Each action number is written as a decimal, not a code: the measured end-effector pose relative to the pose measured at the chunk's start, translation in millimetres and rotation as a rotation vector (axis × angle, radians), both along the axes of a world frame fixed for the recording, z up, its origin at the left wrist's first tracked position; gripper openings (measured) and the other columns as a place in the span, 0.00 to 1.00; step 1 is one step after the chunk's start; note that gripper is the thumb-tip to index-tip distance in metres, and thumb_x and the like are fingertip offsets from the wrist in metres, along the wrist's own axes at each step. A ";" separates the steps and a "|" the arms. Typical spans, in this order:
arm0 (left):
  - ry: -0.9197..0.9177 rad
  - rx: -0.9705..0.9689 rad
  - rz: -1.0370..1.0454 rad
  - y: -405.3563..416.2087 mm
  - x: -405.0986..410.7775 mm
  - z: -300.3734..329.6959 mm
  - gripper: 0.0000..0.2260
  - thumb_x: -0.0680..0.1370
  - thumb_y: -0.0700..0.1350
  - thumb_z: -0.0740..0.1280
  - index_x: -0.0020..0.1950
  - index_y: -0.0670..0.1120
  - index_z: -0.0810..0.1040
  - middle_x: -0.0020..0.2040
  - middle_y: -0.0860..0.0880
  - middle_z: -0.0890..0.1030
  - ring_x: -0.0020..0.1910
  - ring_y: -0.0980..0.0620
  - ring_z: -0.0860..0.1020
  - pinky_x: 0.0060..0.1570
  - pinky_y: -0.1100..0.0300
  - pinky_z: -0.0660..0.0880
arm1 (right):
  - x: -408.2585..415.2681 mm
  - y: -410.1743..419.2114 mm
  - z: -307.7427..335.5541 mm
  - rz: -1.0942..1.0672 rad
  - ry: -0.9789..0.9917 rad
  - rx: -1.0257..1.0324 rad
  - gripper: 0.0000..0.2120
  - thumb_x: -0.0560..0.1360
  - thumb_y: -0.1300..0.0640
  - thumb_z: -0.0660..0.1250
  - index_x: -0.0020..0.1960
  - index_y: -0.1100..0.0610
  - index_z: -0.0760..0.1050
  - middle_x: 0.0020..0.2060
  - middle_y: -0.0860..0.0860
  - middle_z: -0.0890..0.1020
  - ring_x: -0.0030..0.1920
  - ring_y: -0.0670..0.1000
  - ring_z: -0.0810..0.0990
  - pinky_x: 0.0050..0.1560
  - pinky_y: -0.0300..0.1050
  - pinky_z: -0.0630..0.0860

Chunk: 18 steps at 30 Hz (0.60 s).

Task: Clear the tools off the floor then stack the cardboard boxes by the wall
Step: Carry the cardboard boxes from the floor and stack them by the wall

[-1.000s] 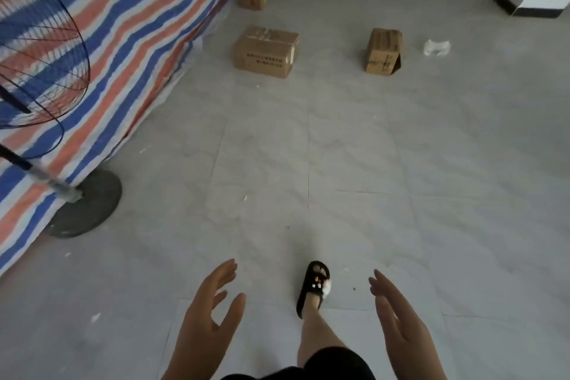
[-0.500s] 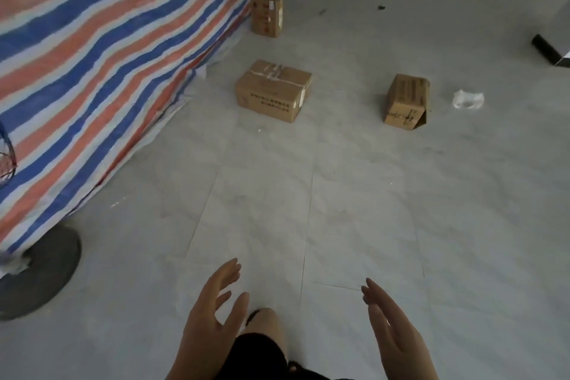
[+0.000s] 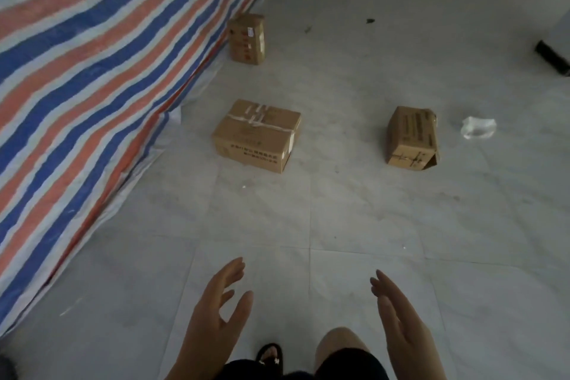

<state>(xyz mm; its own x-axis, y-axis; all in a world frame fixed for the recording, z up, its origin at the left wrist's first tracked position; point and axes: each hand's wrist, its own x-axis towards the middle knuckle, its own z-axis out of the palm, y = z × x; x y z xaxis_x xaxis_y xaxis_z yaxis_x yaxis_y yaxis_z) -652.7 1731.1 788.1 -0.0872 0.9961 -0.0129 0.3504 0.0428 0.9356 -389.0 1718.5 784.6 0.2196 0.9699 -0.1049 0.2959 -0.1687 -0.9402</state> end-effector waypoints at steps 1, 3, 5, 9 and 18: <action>-0.001 -0.005 0.007 22.0 5.5 -1.8 0.19 0.69 0.63 0.65 0.57 0.77 0.66 0.59 0.69 0.74 0.58 0.67 0.74 0.53 0.75 0.71 | 6.0 22.7 -1.7 -0.025 -0.013 -0.004 0.19 0.71 0.47 0.60 0.51 0.20 0.69 0.53 0.31 0.78 0.53 0.30 0.76 0.48 0.20 0.68; -0.003 -0.018 0.035 69.3 16.8 -9.2 0.21 0.65 0.69 0.65 0.57 0.77 0.67 0.59 0.68 0.75 0.58 0.67 0.75 0.53 0.74 0.72 | 20.4 70.2 -8.1 -0.036 -0.020 -0.026 0.15 0.70 0.42 0.62 0.50 0.21 0.70 0.51 0.35 0.81 0.53 0.31 0.76 0.47 0.21 0.68; -0.013 -0.012 0.069 121.2 32.1 -16.3 0.20 0.67 0.66 0.66 0.57 0.77 0.67 0.59 0.68 0.75 0.58 0.67 0.75 0.52 0.74 0.72 | 36.1 123.9 -14.4 -0.007 -0.032 -0.027 0.15 0.72 0.43 0.64 0.50 0.21 0.70 0.52 0.38 0.82 0.52 0.31 0.77 0.47 0.20 0.68; -0.066 -0.023 0.127 229.1 80.3 -29.7 0.17 0.74 0.53 0.66 0.57 0.73 0.70 0.58 0.64 0.77 0.58 0.68 0.74 0.57 0.65 0.74 | 89.2 243.5 -15.3 0.066 -0.061 -0.042 0.11 0.72 0.34 0.58 0.53 0.25 0.72 0.52 0.33 0.80 0.52 0.27 0.74 0.55 0.28 0.71; -0.089 -0.031 0.316 412.5 161.6 -13.4 0.18 0.72 0.57 0.67 0.55 0.78 0.68 0.59 0.68 0.75 0.57 0.69 0.75 0.54 0.69 0.74 | 156.9 479.9 9.1 0.266 -0.087 -0.129 0.15 0.70 0.45 0.56 0.56 0.35 0.68 0.54 0.36 0.77 0.50 0.22 0.71 0.53 0.30 0.68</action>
